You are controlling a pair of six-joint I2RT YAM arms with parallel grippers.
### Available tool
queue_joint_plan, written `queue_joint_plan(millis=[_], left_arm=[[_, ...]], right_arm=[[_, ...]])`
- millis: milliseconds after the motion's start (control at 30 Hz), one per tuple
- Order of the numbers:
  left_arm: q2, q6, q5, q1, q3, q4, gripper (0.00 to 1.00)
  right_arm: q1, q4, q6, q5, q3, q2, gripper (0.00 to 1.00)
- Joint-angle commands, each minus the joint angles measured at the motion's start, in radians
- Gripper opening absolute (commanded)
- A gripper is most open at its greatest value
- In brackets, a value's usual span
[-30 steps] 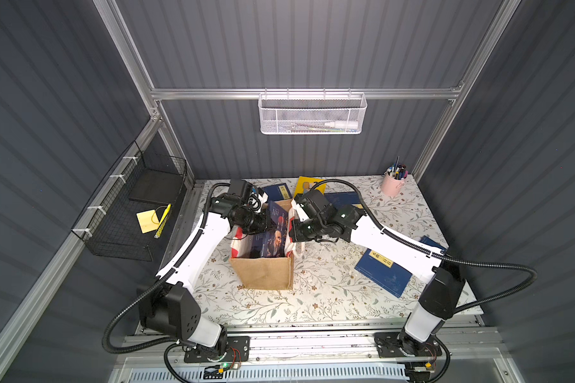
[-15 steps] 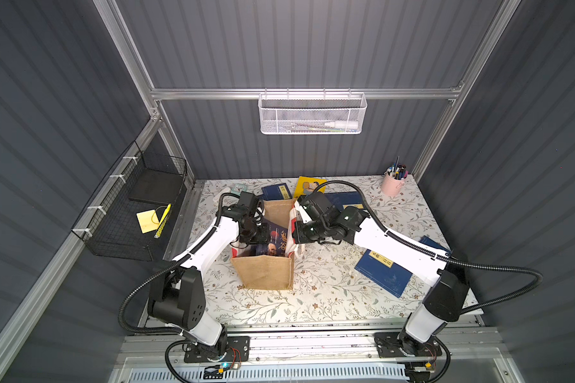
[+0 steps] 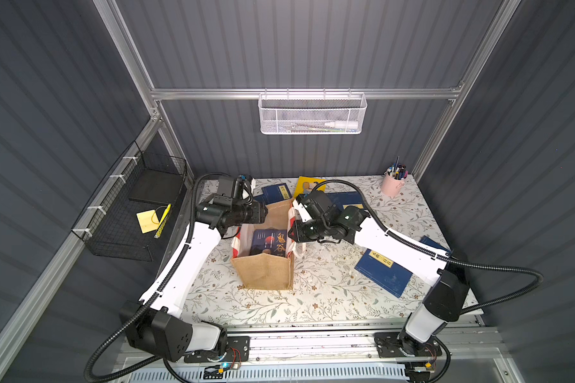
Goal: Put the books into the canvas bag
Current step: Place the book in the canvas bag, then pick up the book from the center of the board.
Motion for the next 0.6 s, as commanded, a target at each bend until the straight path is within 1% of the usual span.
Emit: queue_joint_plan(millis=[0,67,133,200,267,333,433,567], left_arm=[[-0.018,-0.001,0.045,0.005,0.047,0.011,0.60],[-0.012,-0.022,0.032,0.005,0.065,0.022,0.61],[0.030,-0.044,0.001,0.005,0.116,-0.001,0.62],[0.085,-0.057,0.029,0.004,0.189,-0.029,0.61],[0.123,-0.079,0.069,-0.008,0.237,-0.019,0.59],[0.154,-0.084,0.042,-0.050,0.278,-0.001,0.58],[0.220,-0.070,-0.029,-0.147,0.353,0.005,0.57],[0.338,-0.071,-0.057,-0.250,0.447,-0.007,0.55]], right_arm=[[-0.011,-0.010,-0.031,-0.007,0.041,-0.030,0.44],[-0.032,-0.027,-0.048,0.007,0.049,-0.044,0.49],[-0.074,-0.048,-0.054,0.008,0.050,-0.061,0.55],[-0.119,-0.063,-0.057,0.004,0.039,-0.084,0.58],[-0.166,-0.068,-0.059,0.002,0.011,-0.115,0.58],[-0.222,-0.063,-0.051,-0.004,-0.035,-0.158,0.59],[-0.304,-0.045,-0.044,-0.006,-0.118,-0.217,0.61],[-0.407,-0.031,-0.033,-0.025,-0.214,-0.272,0.61]])
